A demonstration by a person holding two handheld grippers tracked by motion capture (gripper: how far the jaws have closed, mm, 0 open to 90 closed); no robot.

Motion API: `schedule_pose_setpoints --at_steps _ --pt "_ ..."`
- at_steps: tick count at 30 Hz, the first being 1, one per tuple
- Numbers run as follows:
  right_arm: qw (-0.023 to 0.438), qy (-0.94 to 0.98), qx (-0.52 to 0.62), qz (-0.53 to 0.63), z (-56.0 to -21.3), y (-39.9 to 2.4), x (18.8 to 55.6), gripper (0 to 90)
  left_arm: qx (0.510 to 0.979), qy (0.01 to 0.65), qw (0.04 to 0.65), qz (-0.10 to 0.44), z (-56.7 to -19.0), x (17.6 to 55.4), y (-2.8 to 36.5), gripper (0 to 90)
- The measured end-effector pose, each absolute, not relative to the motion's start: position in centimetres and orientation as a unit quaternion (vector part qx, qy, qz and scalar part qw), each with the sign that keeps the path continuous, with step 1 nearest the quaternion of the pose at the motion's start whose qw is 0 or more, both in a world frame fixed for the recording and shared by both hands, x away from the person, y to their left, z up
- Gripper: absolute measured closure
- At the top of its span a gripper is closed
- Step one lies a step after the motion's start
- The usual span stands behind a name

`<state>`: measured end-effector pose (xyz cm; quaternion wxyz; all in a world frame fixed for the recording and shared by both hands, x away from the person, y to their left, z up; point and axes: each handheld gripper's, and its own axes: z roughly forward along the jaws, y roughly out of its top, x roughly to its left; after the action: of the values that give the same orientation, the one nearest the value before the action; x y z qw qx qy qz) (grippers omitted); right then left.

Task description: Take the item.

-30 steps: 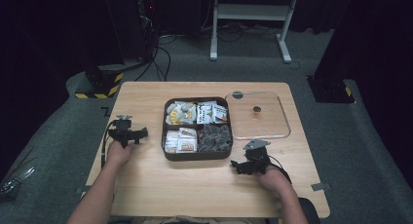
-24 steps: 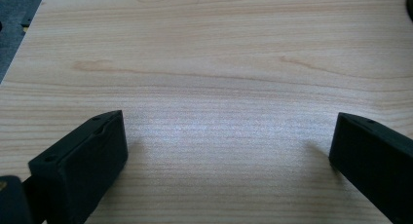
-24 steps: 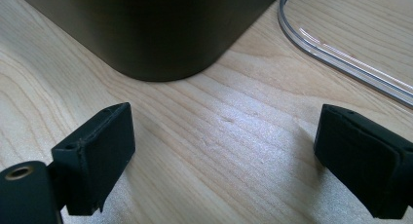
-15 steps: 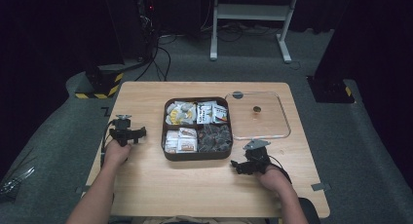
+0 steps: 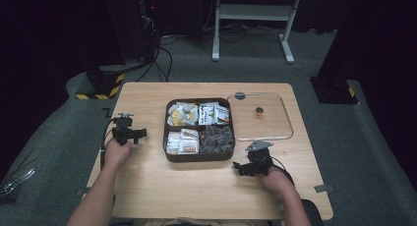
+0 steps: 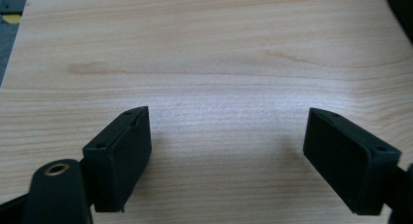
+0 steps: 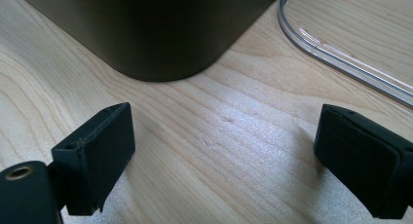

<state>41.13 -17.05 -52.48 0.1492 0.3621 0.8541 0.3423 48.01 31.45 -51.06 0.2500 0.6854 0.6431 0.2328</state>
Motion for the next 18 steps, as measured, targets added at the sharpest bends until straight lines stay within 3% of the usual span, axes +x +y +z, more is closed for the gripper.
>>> schedule_pose_setpoints --at_steps 7,18 --pt "0.149 0.854 0.363 0.342 -52.5 -17.1 41.1 7.7 0.664 0.65 0.296 0.221 -50.1 47.7 31.9 18.9" --pt "0.149 0.854 0.363 0.342 -52.5 -17.1 41.1 7.7 0.677 0.636 0.329 0.169 -48.7 47.7 32.6 16.9"
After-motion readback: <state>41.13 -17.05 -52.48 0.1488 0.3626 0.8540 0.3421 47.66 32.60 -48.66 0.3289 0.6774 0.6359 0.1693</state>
